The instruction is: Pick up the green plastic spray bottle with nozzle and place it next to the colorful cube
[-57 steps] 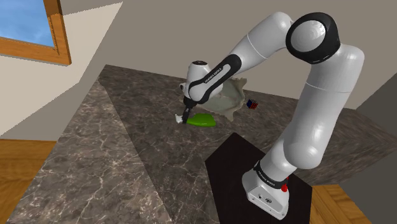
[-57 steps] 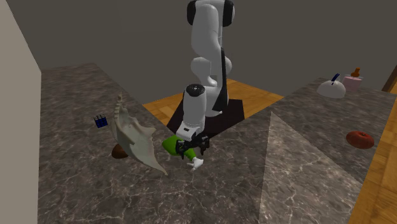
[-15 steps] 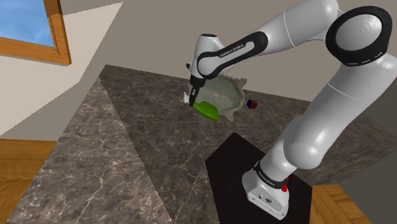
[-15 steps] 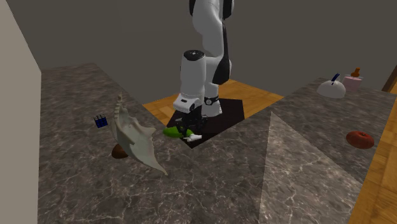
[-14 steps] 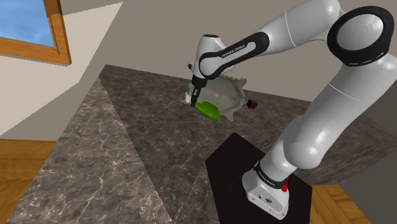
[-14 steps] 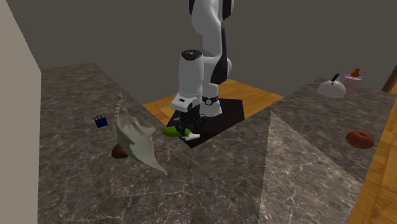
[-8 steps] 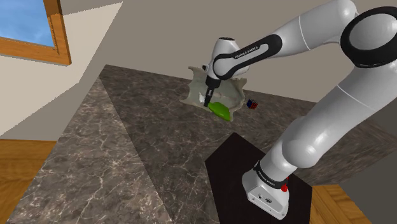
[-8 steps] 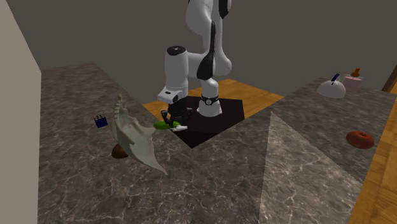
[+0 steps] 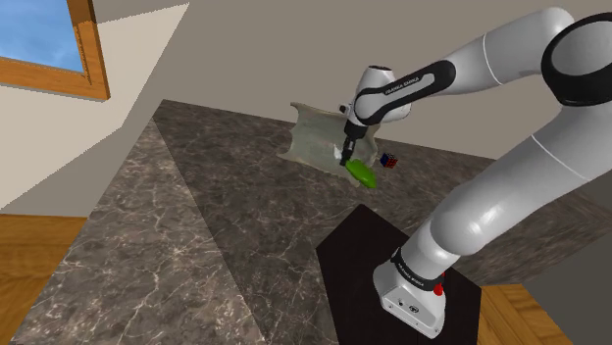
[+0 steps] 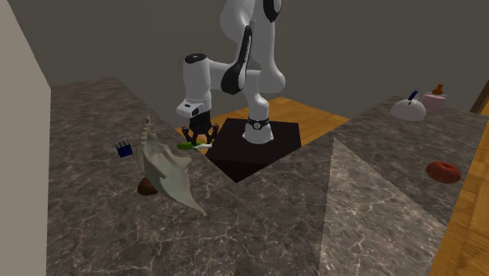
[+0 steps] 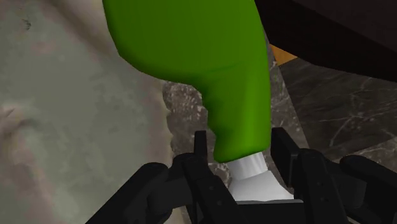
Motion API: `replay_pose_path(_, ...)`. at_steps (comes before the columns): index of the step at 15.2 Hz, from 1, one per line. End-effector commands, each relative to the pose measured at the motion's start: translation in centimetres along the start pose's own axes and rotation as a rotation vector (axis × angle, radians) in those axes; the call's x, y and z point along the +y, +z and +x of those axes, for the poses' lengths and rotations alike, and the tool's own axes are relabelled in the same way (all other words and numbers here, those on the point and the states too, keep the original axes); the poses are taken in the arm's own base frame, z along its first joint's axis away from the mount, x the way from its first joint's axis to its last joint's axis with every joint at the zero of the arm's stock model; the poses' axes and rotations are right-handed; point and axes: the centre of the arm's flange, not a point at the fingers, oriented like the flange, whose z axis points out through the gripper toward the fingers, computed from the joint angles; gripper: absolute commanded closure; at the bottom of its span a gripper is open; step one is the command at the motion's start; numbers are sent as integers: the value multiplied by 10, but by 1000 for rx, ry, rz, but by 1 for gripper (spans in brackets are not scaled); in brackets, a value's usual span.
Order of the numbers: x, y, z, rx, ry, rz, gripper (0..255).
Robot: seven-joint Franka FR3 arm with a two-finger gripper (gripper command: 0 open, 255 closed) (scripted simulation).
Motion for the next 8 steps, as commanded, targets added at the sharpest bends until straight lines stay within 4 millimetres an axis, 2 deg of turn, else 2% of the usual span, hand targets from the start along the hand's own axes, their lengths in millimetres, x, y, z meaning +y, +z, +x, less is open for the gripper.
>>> replay_pose_path(1, 13, 3, -22, 0, -1, 0, 255)
replay_pose_path(8, 59, 9, -102, 0, -1, 0, 255)
